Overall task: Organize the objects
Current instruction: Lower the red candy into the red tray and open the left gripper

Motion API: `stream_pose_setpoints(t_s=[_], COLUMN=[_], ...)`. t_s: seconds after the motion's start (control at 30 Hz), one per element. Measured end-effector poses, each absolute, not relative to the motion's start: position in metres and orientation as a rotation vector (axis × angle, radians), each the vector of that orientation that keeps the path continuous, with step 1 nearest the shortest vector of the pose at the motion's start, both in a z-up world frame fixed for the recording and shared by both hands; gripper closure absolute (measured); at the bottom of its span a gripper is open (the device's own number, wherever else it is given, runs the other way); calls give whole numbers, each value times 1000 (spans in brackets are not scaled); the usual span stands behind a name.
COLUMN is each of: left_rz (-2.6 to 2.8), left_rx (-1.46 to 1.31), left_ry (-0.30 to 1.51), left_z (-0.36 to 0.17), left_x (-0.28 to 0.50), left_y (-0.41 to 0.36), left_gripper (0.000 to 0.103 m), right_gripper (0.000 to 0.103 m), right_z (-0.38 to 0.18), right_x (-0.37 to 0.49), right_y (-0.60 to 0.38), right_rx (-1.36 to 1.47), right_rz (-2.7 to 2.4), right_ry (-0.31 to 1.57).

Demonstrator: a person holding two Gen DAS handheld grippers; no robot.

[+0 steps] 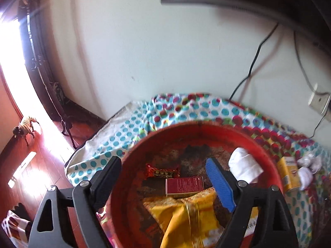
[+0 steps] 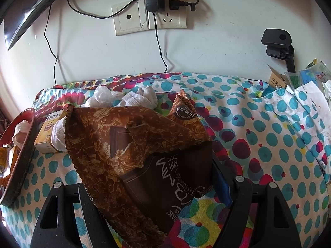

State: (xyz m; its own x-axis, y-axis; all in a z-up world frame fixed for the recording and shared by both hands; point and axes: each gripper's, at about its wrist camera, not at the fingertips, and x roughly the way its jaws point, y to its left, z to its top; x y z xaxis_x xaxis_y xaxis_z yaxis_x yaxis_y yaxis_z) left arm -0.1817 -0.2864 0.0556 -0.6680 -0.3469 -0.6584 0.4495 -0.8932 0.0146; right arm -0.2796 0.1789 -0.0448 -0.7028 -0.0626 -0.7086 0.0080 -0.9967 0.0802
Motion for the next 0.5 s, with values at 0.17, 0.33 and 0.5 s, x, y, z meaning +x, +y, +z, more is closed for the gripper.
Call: stream_pose_setpoints(t_s=[0.17,0.33,0.5], left_rz=[-2542,-2483,-2514], left_rx=[847,812,920], left_ry=[387,345,394], left_z=[65,12,-15], left_x=[-54,-2,-16], left_y=[-268,-233,-225], left_gripper=[15,15,15], right_gripper=[27,27,27], right_z=[-44,-24,26], right_x=[-280,-268,-240], right_y=[179,155,82], right_rx=[1193,1142,969], right_rz=[-2863,-2904,-2817], right_ry=[-93,67,209])
